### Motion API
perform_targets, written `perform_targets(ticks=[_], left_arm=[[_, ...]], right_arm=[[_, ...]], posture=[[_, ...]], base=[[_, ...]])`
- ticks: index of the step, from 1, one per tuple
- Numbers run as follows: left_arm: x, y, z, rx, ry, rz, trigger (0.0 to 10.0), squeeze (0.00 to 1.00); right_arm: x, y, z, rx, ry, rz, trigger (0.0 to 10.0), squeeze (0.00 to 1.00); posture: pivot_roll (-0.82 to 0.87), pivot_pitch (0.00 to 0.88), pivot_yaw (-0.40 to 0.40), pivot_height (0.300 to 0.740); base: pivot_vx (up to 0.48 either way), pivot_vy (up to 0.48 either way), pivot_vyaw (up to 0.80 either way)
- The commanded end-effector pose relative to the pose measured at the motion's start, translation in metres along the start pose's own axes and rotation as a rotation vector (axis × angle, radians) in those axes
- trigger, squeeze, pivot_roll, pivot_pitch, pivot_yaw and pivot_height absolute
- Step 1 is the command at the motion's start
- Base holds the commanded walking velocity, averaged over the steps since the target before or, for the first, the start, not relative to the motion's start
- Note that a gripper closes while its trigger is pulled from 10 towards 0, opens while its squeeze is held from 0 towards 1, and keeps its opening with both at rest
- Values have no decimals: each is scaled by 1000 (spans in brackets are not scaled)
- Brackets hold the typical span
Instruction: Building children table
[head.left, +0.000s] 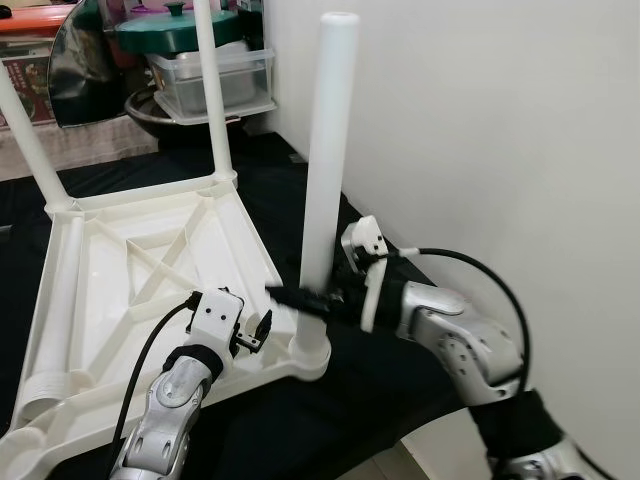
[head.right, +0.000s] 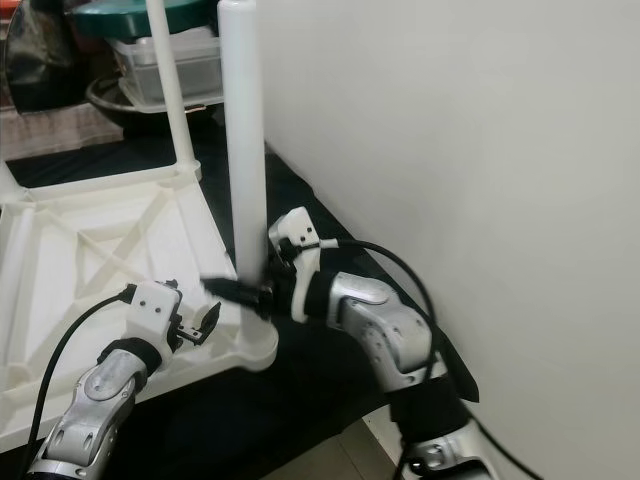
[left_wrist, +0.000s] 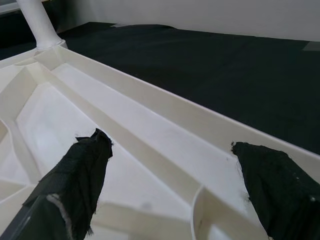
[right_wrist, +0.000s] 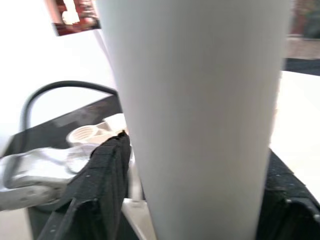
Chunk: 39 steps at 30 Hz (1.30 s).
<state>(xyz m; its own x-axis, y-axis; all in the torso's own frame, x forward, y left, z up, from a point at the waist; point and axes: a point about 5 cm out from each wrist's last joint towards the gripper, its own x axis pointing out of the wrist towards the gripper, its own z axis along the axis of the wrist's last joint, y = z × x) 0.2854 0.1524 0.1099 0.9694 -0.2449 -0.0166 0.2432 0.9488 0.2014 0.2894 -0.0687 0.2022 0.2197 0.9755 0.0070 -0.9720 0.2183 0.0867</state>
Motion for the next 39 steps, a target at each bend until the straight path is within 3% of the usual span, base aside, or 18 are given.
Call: perform_targets(ticks=[1, 3, 6, 8, 10, 13, 14, 15, 16, 19, 22, 23, 28, 29, 32, 37, 38, 39], left_arm=[[-3, 0, -3, -2, 6, 8, 10000, 0], [-4, 1, -4, -1, 8, 12, 10000, 0], [-4, 1, -4, -1, 8, 12, 10000, 0], [-4, 0, -5, 0, 9, 9, 10000, 0], [-4, -1, -4, 0, 9, 6, 10000, 0], [-3, -2, -4, 0, 9, 4, 10000, 0], [-3, -1, -4, 2, 9, 1, 10000, 0], [-3, -1, -4, 2, 9, 1, 10000, 0], [-2, -2, -4, 3, 10, -2, 10000, 0], [0, -4, -4, 3, 12, -12, 10000, 0], [0, -5, -5, 4, 12, -14, 10000, 0], [1, -4, -3, 2, 7, -14, 10000, 0], [0, -3, -2, 0, 5, -9, 10000, 0], [0, -2, -3, -1, 8, -7, 10000, 0], [1, -2, -5, -1, 10, -4, 10000, 0], [1, -4, -4, -5, 6, 0, 10000, 0], [1, -3, -4, -5, 5, 3, 10000, 0], [0, -2, -4, -6, 6, 8, 10000, 0]], right_arm=[[11, -1, -9, 12, 31, -19, 0, 0], [17, -25, -22, 62, 77, -287, 0, 0], [17, -31, -25, 73, 90, -341, 0, 0], [-1, -63, -40, 127, 125, -762, 0, 0], [-24, -76, -51, 154, 149, -1068, 0, 0], [-32, -77, -53, 152, 148, -1146, 0, 0], [-33, -71, -55, 165, 141, -1199, 4627, 0], [-33, -71, -55, 165, 141, -1199, 4627, 0], [-26, -65, -56, 187, 143, -1163, 10000, 0], [-5, -50, -53, 199, 98, -998, 10000, 0], [-2, -47, -51, 203, 69, -971, 10000, 0], [4, -46, -40, 200, 13, -880, 10000, 1000], [12, -40, -29, 201, -5, -698, 10000, 1000], [12, -31, -16, 167, -37, -507, 10000, 0], [6, -4, 2, 64, -59, -118, 10000, 0], [6, 6, -4, -4, -5, 8, 9490, 0], [8, 8, -8, 2, 0, 22, 2392, 0], [12, 7, -12, 20, 1, 2, 0, 0]], posture=[[111, 0, -67, 740], [112, 0, -68, 740], [112, 0, -68, 740], [103, 0, -59, 740], [99, 0, -56, 740], [99, 0, -56, 740], [82, 0, -41, 740], [82, 0, -41, 740], [82, 0, -41, 740], [78, 0, -35, 740], [78, 0, -35, 740], [84, 0, -42, 740], [82, 0, -42, 740], [84, 0, -46, 740], [86, 0, -50, 740], [94, 0, -59, 740], [102, 0, -64, 740], [101, 0, -64, 740]], base=[[0, 0, 0], [0, 0, 0], [0, 0, 0], [0, 0, 0], [0, 0, 0], [0, 0, 0], [0, 0, 0], [0, 0, 0], [0, 0, 0], [0, 0, 0], [0, 0, 0], [0, 0, 0], [0, 0, 0], [0, 0, 0], [0, 0, 0], [0, 0, 0], [0, 0, 0], [0, 0, 0]])
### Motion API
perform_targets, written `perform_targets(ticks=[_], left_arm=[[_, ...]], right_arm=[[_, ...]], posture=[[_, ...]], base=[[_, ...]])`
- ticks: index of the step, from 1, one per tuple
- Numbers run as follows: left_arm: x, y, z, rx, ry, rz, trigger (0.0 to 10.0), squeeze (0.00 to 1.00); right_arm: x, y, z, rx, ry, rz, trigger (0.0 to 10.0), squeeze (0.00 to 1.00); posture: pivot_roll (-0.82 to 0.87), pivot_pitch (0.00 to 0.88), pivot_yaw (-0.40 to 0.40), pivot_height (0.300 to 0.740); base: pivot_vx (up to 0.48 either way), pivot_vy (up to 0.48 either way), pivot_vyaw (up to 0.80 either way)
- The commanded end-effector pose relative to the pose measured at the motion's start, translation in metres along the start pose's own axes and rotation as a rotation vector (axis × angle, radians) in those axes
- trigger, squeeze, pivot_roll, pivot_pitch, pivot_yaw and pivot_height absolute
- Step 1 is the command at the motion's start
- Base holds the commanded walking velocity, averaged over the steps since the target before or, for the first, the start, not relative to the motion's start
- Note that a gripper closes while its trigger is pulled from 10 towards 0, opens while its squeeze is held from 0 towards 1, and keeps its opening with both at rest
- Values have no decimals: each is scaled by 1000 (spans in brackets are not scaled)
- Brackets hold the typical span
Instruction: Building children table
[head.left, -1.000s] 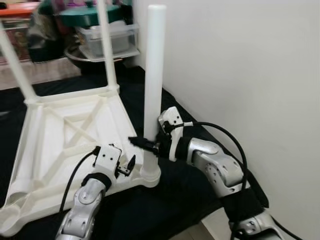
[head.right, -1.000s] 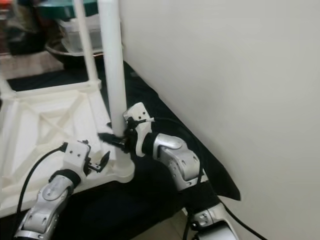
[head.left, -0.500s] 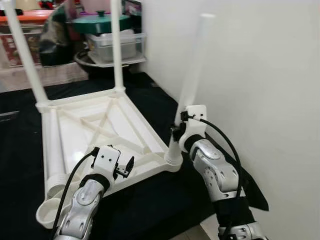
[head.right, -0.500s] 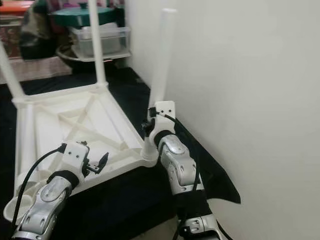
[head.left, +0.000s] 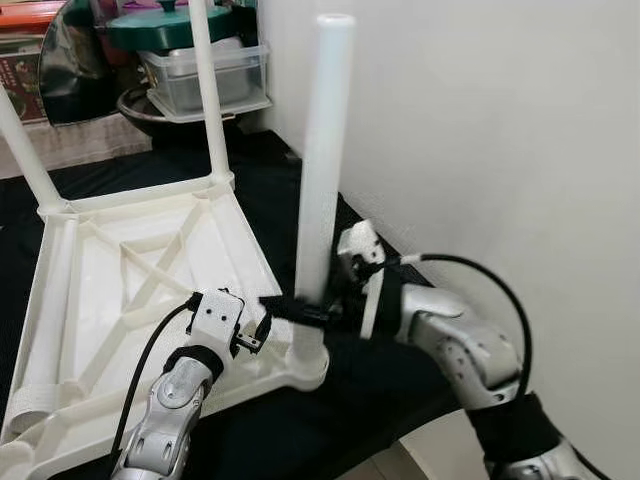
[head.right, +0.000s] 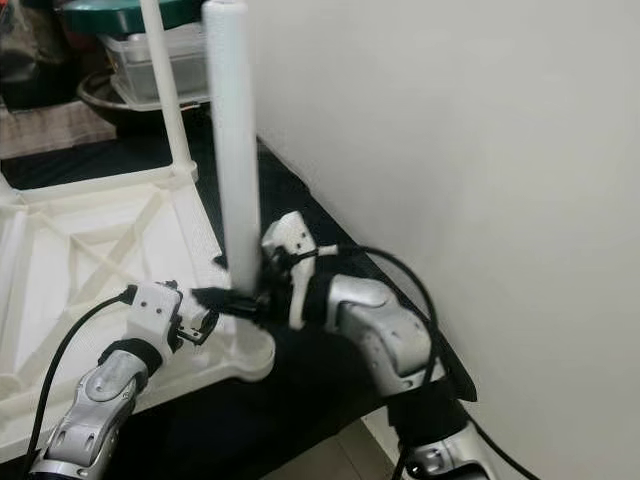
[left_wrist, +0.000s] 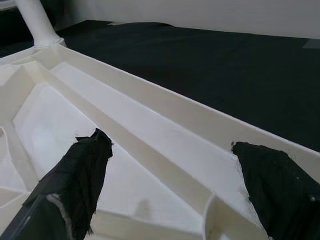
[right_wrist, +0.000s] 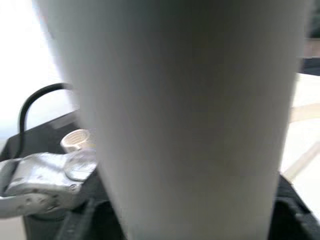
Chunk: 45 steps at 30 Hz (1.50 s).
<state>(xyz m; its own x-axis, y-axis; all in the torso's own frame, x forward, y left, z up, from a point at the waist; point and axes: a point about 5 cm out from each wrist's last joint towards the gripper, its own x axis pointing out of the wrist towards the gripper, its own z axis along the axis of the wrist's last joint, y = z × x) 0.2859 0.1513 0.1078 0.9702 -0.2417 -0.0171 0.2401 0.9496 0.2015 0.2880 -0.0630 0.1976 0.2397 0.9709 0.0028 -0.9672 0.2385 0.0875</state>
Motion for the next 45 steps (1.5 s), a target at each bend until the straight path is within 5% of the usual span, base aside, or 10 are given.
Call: perform_targets(ticks=[1, 14, 15, 18, 19, 23, 24, 34, 39, 45], left_arm=[[-1, 0, -2, -6, 5, 8, 10000, 0], [-2, -1, -3, -5, 8, 4, 10000, 0], [-2, -1, -3, -7, 9, 3, 10000, 0], [-1, -2, -4, -7, 10, -4, 10000, 0], [-1, -3, -4, -6, 11, -7, 10000, 0], [1, -2, -3, -4, 9, -11, 10000, 0], [1, -1, -2, -3, 5, -9, 10000, 0], [0, 0, -3, -2, 3, 7, 10000, 0], [-4, 0, -2, -6, 0, 16, 10000, 0], [-4, 5, -4, 6, 11, 8, 10000, 0]], right_arm=[[11, 2, -11, 37, 0, -22, 0, 0], [-36, -73, -58, 203, 133, -1155, 0, 0], [-26, -64, -56, 195, 121, -1095, 10000, 0], [-4, -46, -42, 168, 7, -910, 10000, 0], [2, -43, -36, 150, -27, -843, 10000, 1000], [10, -38, -27, 139, -46, -697, 10000, 1000], [13, -32, -18, 140, -65, -550, 10000, 0], [12, 7, -12, 17, -22, 9, 9961, 0], [20, 5, -22, 89, -27, -35, 0, 0], [-2, -62, -58, 192, 172, -850, 0, 0]], posture=[[101, 0, -63, 740], [89, 0, -56, 740], [85, 0, -49, 740], [78, 0, -41, 740], [75, 0, -39, 740], [82, 0, -44, 740], [85, 0, -46, 740], [103, 0, -65, 740], [119, 0, -68, 740], [95, 0, -46, 740]], base=[[0, 0, 0], [0, 0, 0], [0, 0, 0], [0, 0, 0], [0, 0, 0], [0, 0, 0], [0, 0, 0], [0, 0, 0], [0, 0, 0], [0, 0, 0]])
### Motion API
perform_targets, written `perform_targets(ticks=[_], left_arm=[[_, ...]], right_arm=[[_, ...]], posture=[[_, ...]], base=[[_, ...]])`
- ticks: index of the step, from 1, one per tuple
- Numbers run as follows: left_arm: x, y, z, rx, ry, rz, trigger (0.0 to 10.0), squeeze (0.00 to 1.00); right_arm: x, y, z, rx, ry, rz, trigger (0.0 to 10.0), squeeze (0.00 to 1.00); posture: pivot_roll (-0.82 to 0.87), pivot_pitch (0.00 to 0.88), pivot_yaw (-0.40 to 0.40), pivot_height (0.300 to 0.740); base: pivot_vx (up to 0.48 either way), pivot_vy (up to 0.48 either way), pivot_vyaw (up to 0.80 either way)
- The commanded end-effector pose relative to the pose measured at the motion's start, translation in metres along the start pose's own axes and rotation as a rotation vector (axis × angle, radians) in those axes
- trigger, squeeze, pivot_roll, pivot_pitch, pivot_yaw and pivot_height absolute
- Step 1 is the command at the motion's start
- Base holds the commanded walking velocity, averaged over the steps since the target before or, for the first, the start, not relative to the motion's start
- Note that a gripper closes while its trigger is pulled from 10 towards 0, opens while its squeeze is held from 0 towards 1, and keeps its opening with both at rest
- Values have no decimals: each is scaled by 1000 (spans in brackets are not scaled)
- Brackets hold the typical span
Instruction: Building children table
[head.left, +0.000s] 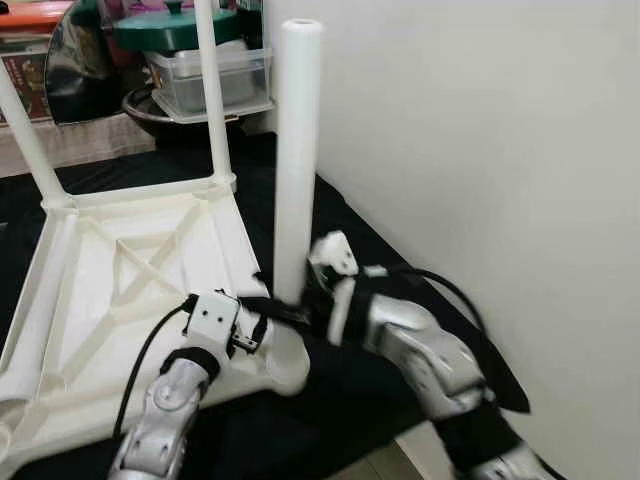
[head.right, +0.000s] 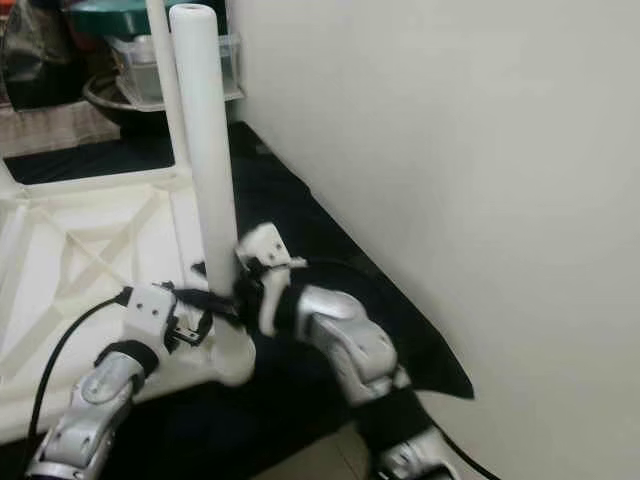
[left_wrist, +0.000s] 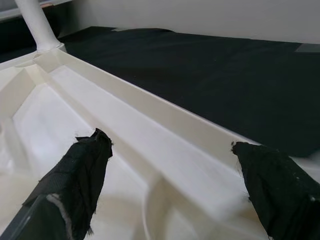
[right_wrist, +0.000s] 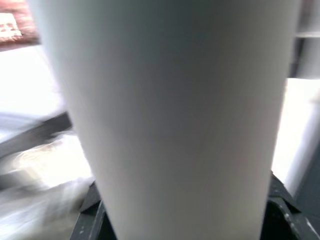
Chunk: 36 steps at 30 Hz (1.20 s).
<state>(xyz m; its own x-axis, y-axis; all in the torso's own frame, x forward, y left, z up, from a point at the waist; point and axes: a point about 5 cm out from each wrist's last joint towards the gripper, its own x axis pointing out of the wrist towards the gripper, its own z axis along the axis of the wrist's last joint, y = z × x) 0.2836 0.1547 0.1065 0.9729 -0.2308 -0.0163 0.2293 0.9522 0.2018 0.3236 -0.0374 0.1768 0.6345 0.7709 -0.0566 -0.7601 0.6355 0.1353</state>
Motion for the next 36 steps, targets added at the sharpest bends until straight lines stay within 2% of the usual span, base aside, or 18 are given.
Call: perform_targets(ticks=[1, 6, 7, 8, 12, 13, 15, 16, 19, 22, 27, 28, 29, 30, 32, 34, 35, 36], left_arm=[[2, 1, -1, 6, 8, -6, 10000, 0], [6, -3, 2, 0, -2, -19, 10000, 0], [6, -4, 3, 0, -4, -22, 10000, 0], [5, -5, 2, -1, -2, -24, 10000, 0], [4, -4, 0, -1, 2, -24, 10000, 0], [4, -4, 0, 0, 3, -24, 10000, 0], [4, -4, 0, 0, 3, -22, 10000, 0], [4, -3, 0, -1, 1, -19, 10000, 0], [4, -3, 1, -4, -3, -11, 10000, 0], [2, -3, -1, -4, 0, -10, 10000, 0], [1, -3, -2, -3, 2, -5, 10000, 0], [1, -3, -2, -4, 2, -3, 10000, 0], [1, -3, -2, -4, 2, -3, 10000, 0], [1, -3, -1, -4, 1, 0, 10000, 0], [2, -3, -1, -4, 1, 2, 10000, 0], [0, -3, -1, -2, 4, 1, 10000, 0], [0, -3, -1, -2, 4, 1, 10000, 0], [-1, -3, -2, -1, 6, 1, 10000, 0]], right_arm=[[-24, -59, -44, 125, 198, -573, 0, 0], [-33, -58, -50, 163, 211, -683, 0, 0], [-30, -50, -49, 155, 216, -647, 3569, 0], [-24, -38, -42, 129, 185, -566, 10000, 0], [-14, -18, -28, 160, 66, -365, 10000, 0], [-13, -19, -25, 162, 42, -350, 10000, 1000], [-11, -20, -22, 167, 39, -303, 10000, 1000], [-9, -19, -17, 150, 43, -253, 10000, 0], [-15, -8, 8, 113, -37, 76, 10000, 0], [-30, 7, 14, 34, -64, 334, 10000, 0], [-35, 15, 4, -32, -9, 441, 10000, 0], [-33, 14, 2, -22, -3, 434, 3412, 0], [-33, 14, 2, -22, -3, 434, 3412, 0], [-26, 9, -2, 3, -9, 345, 0, 0], [-21, 5, -4, 23, -12, 287, 0, 0], [-12, -19, -14, 78, 27, -17, 0, 0], [-12, -19, -14, 78, 27, -17, 0, 0], [-12, -28, -19, 92, 50, -131, 0, 0]], posture=[[92, 0, -43, 740], [88, 0, -38, 740], [89, 0, -38, 740], [89, 0, -38, 740], [83, 0, -38, 740], [88, 0, -44, 740], [92, 0, -49, 740], [92, 0, -50, 740], [93, 0, -55, 740], [92, 0, -58, 740], [95, 0, -64, 740], [100, 0, -68, 740], [100, 0, -68, 740], [102, 0, -66, 740], [102, 0, -66, 740], [105, 0, -60, 740], [105, 0, -60, 740], [103, 0, -58, 740]], base=[[0, 0, 0], [0, 0, 0], [0, 0, 0], [0, 0, 0], [0, 0, 0], [0, 0, 0], [0, 0, 0], [0, 0, 0], [0, 0, 0], [0, 0, 0], [0, 0, 0], [0, 0, 0], [0, 0, 0], [0, 0, 0], [0, 0, 0], [0, 0, 0], [0, 0, 0], [0, 0, 0]])
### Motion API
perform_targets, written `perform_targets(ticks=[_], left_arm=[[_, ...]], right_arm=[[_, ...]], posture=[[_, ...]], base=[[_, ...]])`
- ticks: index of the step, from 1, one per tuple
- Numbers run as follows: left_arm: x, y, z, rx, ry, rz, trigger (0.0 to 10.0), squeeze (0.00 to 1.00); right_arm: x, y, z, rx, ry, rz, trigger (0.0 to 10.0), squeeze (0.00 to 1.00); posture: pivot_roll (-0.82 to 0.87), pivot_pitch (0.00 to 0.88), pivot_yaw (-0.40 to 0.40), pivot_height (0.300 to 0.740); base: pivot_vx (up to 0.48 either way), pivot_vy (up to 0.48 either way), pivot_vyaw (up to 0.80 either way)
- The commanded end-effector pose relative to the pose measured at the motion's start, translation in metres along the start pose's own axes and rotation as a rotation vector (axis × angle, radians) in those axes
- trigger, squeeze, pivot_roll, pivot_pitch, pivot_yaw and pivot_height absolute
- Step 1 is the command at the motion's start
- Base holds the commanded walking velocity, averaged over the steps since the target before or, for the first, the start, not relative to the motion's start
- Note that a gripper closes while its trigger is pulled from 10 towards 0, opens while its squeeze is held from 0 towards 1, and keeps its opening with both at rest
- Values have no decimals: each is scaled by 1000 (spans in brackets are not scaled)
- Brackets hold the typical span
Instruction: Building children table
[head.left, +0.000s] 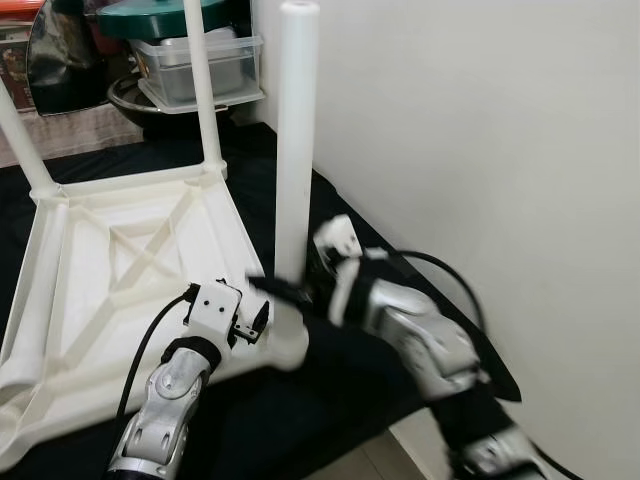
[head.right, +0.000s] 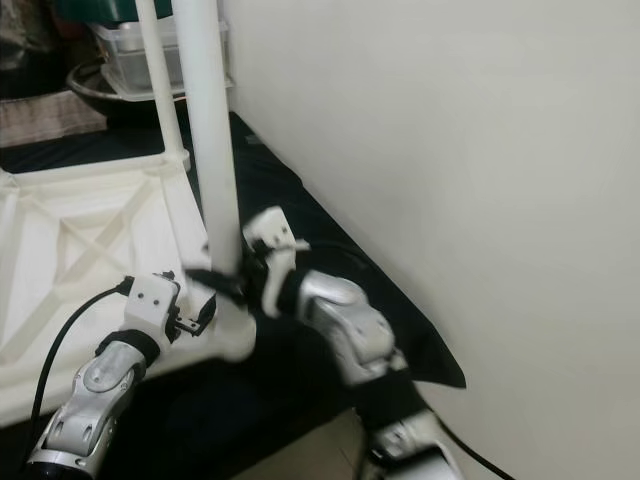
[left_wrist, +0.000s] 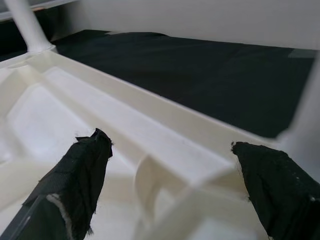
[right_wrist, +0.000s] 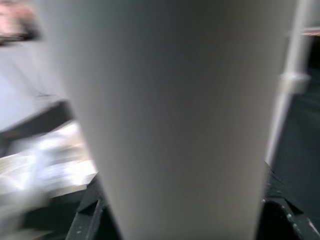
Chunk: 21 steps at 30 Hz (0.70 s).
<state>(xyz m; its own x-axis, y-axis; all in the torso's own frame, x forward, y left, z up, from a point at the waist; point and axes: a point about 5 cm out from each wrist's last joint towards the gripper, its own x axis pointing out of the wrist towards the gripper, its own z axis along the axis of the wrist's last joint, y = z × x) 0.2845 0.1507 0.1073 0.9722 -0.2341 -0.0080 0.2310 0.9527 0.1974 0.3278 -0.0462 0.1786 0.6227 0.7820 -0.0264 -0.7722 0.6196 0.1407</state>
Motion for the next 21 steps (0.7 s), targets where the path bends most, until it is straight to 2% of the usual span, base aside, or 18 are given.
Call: perform_targets(ticks=[1, 2, 4, 6, 7, 8, 11, 12, 13, 14, 16, 17, 18, 19, 20, 21], left_arm=[[-4, 3, -4, 6, 19, 1, 10000, 0], [-4, 3, -4, 6, 19, 1, 10000, 0], [-1, 2, -4, 11, 20, -7, 10000, 0], [-1, 2, -4, 11, 20, -7, 10000, 0], [2, -1, -3, 17, 15, -22, 10000, 0], [2, -1, -3, 17, 15, -22, 10000, 0], [3, -3, -2, 15, 13, -29, 10000, 0], [3, -3, -2, 15, 13, -29, 10000, 0], [2, -3, -2, 16, 15, -30, 10000, 0], [1, -2, -3, 17, 16, -29, 10000, 0], [1, -1, -3, 17, 17, -29, 10000, 0], [0, 0, -4, 18, 19, -27, 10000, 0], [0, 0, -4, 18, 19, -27, 10000, 0], [1, 1, -4, 19, 18, -23, 10000, 0], [1, 1, -4, 20, 18, -21, 10000, 0], [1, 1, -4, 20, 18, -20, 10000, 0]], right_arm=[[-23, -54, -36, 62, 160, -529, 0, 0], [-23, -54, -36, 62, 160, -529, 0, 0], [-44, -80, -45, 65, 205, -793, 0, 0], [-44, -80, -45, 65, 205, -793, 0, 0], [-42, -75, -35, 99, 129, -774, 10000, 0], [-42, -75, -35, 99, 129, -774, 10000, 0], [-24, -47, -18, 123, -3, -514, 10000, 0], [-24, -47, -18, 123, -3, -514, 10000, 0], [-21, -42, -13, 115, -45, -446, 10000, 1000], [-17, -36, -8, 123, -59, -368, 10000, 1000], [-14, -32, -6, 127, -64, -320, 10000, 1000], [-12, -26, -1, 123, -72, -230, 10000, 925], [-12, -26, -1, 123, -72, -230, 10000, 925], [-12, -16, 7, 107, -91, -98, 10000, 0], [-16, -3, 15, 87, -106, 79, 10000, 0], [-19, 7, 20, 75, -111, 202, 10000, 0]], posture=[[91, 0, -47, 740], [91, 0, -47, 740], [88, 0, -43, 740], [88, 0, -43, 740], [82, 0, -36, 740], [82, 0, -36, 740], [81, 0, -33, 740], [81, 0, -33, 740], [83, 0, -34, 740], [86, 0, -36, 740], [86, 0, -36, 740], [89, 0, -41, 740], [89, 0, -41, 740], [90, 0, -43, 740], [91, 0, -45, 740], [92, 0, -46, 740]], base=[[0, 0, 0], [0, 0, 0], [0, 0, 0], [0, 0, 0], [0, 0, 0], [0, 0, 0], [0, 0, 0], [0, 0, 0], [0, 0, 0], [0, 0, 0], [0, 0, 0], [0, 0, 0], [0, 0, 0], [0, 0, 0], [0, 0, 0], [0, 0, 0]])
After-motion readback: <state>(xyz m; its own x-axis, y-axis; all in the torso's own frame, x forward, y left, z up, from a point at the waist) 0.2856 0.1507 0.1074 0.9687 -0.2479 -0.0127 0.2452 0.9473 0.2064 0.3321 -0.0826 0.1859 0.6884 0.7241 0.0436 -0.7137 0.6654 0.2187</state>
